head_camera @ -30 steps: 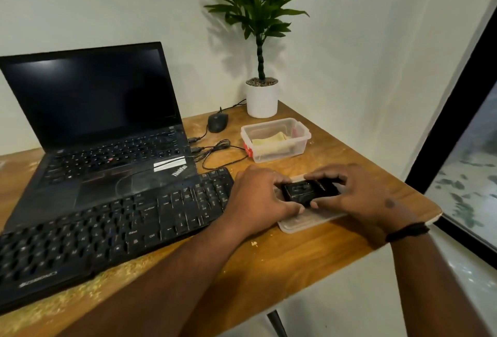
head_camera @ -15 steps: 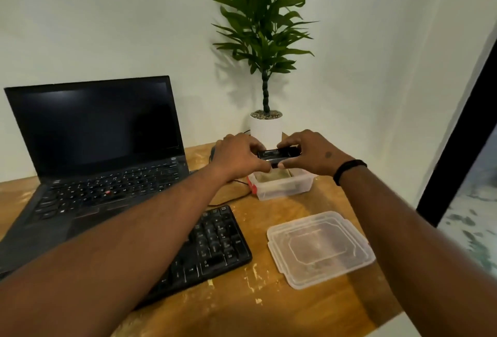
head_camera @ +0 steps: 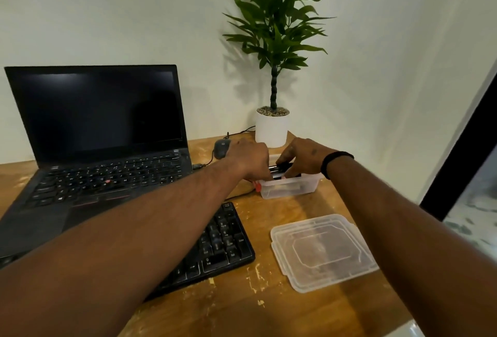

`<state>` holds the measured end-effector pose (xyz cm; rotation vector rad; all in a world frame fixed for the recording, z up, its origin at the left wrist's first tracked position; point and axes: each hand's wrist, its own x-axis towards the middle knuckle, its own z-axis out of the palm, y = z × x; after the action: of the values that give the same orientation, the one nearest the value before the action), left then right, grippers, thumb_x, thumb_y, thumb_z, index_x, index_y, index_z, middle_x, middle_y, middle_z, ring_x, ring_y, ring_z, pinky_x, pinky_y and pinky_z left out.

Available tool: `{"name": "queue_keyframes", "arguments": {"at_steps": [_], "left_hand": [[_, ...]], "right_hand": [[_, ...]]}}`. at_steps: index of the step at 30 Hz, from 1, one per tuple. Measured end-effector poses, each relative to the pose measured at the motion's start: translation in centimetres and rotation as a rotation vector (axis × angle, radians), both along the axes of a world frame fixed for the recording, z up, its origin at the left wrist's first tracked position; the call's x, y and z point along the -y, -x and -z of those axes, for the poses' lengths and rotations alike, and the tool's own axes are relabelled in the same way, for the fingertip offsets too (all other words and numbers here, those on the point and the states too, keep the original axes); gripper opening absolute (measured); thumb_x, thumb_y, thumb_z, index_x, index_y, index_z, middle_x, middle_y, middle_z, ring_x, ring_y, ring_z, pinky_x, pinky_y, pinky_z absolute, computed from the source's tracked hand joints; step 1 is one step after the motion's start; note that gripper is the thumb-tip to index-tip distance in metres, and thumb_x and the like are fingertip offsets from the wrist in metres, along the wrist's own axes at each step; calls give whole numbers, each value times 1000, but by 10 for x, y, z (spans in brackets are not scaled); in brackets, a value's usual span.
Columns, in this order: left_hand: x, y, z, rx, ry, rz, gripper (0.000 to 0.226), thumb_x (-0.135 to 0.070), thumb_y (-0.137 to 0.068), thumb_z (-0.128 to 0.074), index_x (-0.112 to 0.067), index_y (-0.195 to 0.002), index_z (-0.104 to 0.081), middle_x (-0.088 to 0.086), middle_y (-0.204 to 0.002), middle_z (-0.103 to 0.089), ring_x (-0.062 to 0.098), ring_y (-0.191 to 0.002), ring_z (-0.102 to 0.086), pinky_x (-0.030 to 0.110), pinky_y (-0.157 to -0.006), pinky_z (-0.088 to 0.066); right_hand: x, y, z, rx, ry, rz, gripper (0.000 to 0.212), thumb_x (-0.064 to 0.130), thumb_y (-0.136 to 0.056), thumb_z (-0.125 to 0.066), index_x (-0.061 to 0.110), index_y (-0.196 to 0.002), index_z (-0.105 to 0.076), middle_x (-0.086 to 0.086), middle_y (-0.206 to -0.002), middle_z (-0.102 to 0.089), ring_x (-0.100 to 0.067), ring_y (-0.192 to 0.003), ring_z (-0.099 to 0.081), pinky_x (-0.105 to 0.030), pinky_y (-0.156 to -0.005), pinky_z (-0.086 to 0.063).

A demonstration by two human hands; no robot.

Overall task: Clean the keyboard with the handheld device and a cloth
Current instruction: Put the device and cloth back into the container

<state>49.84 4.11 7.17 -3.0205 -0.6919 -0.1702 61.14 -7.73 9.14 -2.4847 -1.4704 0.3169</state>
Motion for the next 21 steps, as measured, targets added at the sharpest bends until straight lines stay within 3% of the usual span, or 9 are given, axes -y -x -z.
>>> {"name": "queue_keyframes", "arguments": {"at_steps": [3, 5, 6, 9, 11, 15, 18, 21], "left_hand": [[19, 27, -9, 257, 70, -14, 44, -44, -84, -74, -28, -124, -70, -2, -116, -69, 21, -109, -60, 32, -84, -43], [43, 54, -9, 489, 192, -61, 24, -31, -88, -68, -26, -111, -74, -4, -105, -70, 15, -93, -63, 28, -74, -48], [58, 69, -7, 513, 258, -106, 17, -31, -90, -66, -25, -104, -74, -6, -98, -70, 12, -86, -64, 30, -72, -53], [105, 107, 7, 305, 348, -205, 21, -45, -90, -68, -27, -102, -71, -8, -92, -68, 11, -81, -64, 35, -74, -59], [132, 124, 19, 209, 355, -217, 27, -49, -90, -67, -26, -104, -66, -6, -97, -65, 15, -89, -64, 36, -80, -58], [150, 136, 36, 187, 380, -275, 25, -46, -89, -66, -22, -95, -66, -3, -91, -67, 20, -85, -67, 38, -77, -58], [155, 137, 40, 213, 441, -309, 20, -40, -88, -68, -20, -91, -66, -2, -87, -66, 20, -81, -66, 39, -73, -58], [156, 138, 45, 272, 538, -350, 11, -31, -88, -66, -20, -86, -65, -1, -79, -69, 18, -71, -68, 40, -68, -61]], "right_hand": [[26, 9, -5, 92, -311, 118, 39, 29, -82, -77, 14, -118, -71, -3, -119, -66, -18, -106, -60, -28, -88, -47], [51, 17, 1, 163, -469, 239, 29, 35, -87, -69, 16, -109, -73, -1, -108, -70, -18, -97, -63, -32, -87, -51], [65, 22, 5, 192, -463, 290, 25, 37, -89, -66, 17, -101, -74, -1, -102, -71, -17, -90, -64, -32, -83, -53], [104, 37, 18, 140, -301, 431, 21, 35, -88, -64, 16, -80, -69, -3, -82, -69, -17, -72, -62, -33, -71, -55], [124, 50, 26, 85, -206, 492, 23, 34, -90, -65, 13, -82, -62, -4, -81, -62, -20, -76, -61, -35, -74, -54], [143, 69, 38, 107, -75, 549, 30, 43, -92, -62, 20, -77, -50, 1, -81, -56, -19, -77, -58, -34, -75, -53], [148, 81, 41, 159, 10, 567, 18, 35, -96, -56, 20, -89, -51, 2, -85, -52, -18, -81, -56, -28, -69, -46], [148, 86, 45, 200, -17, 594, 12, 26, -98, -52, 22, -88, -48, 1, -89, -54, -18, -81, -55, -29, -70, -46]]}}
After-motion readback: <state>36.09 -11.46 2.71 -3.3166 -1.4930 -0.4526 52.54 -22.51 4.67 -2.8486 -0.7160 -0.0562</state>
